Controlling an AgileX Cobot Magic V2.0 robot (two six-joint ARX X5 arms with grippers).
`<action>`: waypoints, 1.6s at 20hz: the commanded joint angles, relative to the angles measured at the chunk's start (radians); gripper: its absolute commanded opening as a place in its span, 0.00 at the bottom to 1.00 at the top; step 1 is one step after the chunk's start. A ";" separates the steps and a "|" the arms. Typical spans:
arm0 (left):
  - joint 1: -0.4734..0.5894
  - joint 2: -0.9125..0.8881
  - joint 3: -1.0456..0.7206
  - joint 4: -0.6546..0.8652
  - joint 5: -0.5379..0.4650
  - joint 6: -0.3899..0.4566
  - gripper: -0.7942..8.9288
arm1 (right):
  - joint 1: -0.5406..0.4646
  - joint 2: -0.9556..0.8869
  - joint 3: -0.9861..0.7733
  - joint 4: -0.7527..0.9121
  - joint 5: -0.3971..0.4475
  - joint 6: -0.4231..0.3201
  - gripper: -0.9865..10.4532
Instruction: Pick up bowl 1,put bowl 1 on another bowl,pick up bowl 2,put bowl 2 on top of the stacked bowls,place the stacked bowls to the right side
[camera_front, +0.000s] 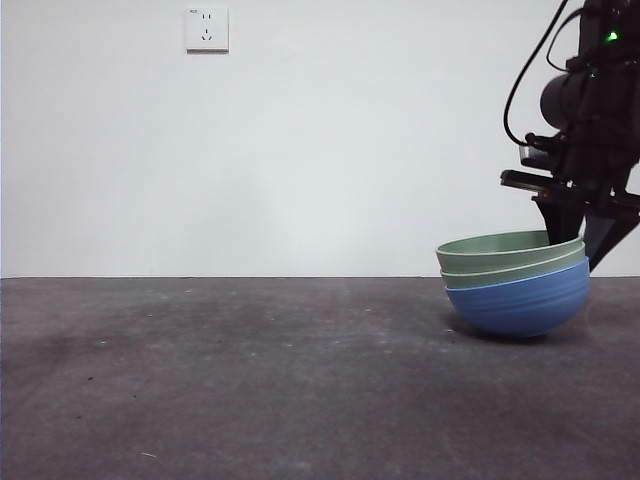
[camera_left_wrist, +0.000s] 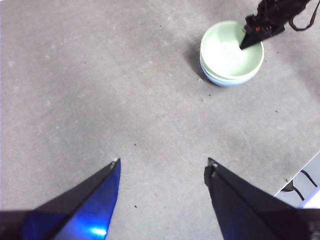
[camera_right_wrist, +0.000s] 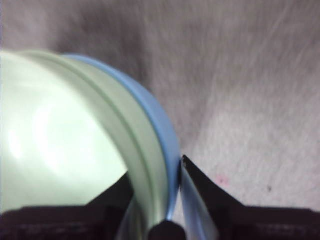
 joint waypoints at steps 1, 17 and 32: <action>-0.003 0.000 -0.001 0.003 -0.001 -0.007 0.38 | -0.007 0.018 -0.029 0.010 0.000 -0.018 0.08; -0.003 0.000 -0.001 0.002 -0.001 -0.010 0.38 | -0.045 0.020 -0.111 0.042 0.007 -0.032 0.09; -0.003 0.000 -0.001 0.003 -0.001 -0.010 0.38 | -0.047 -0.032 -0.111 0.050 -0.001 -0.031 0.43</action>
